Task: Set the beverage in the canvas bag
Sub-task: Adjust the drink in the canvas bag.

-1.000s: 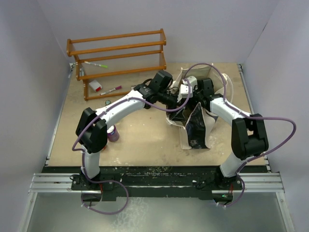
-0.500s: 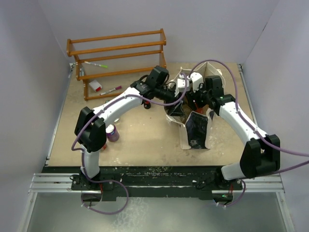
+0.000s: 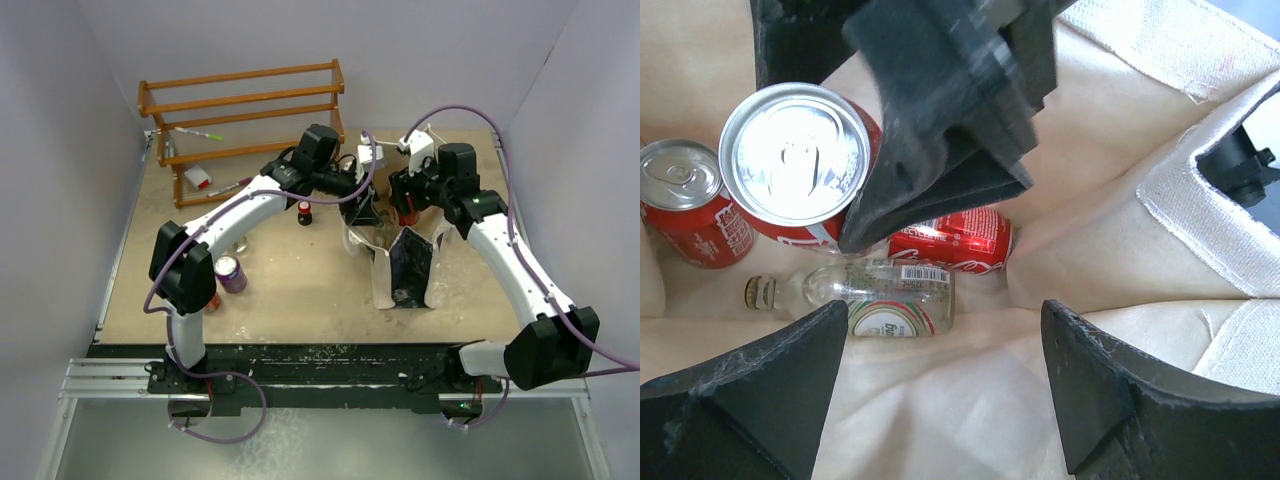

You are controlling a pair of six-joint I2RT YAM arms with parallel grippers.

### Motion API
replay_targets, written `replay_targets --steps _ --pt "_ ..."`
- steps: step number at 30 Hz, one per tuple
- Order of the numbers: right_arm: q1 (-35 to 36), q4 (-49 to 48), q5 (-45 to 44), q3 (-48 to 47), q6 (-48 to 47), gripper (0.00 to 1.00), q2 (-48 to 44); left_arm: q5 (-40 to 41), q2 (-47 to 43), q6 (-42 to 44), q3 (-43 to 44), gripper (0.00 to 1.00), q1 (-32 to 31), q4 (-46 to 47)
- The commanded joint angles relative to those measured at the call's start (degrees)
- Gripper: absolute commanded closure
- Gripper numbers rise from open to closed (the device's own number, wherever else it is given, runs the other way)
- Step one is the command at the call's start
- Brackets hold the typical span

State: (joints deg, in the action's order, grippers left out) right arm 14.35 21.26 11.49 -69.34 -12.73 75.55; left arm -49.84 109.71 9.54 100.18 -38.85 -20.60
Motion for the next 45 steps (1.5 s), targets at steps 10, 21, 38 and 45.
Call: replay_targets --steps 10,21,38,45 --pt "-0.3 -4.3 -0.9 -9.9 5.3 1.00 -2.3 1.1 -3.5 -9.1 5.1 0.18 3.8 7.6" --pt "-0.4 -21.2 3.7 -3.2 10.3 1.00 -0.9 1.4 -2.1 -8.9 15.9 0.18 5.0 0.5" --pt "-0.4 -38.7 7.0 5.9 7.6 1.00 7.2 10.6 2.6 -14.5 19.4 0.21 10.3 -5.7" --pt "-0.6 -47.2 4.7 10.3 5.7 1.00 8.9 6.9 7.3 -16.9 21.0 0.23 10.4 -7.0"
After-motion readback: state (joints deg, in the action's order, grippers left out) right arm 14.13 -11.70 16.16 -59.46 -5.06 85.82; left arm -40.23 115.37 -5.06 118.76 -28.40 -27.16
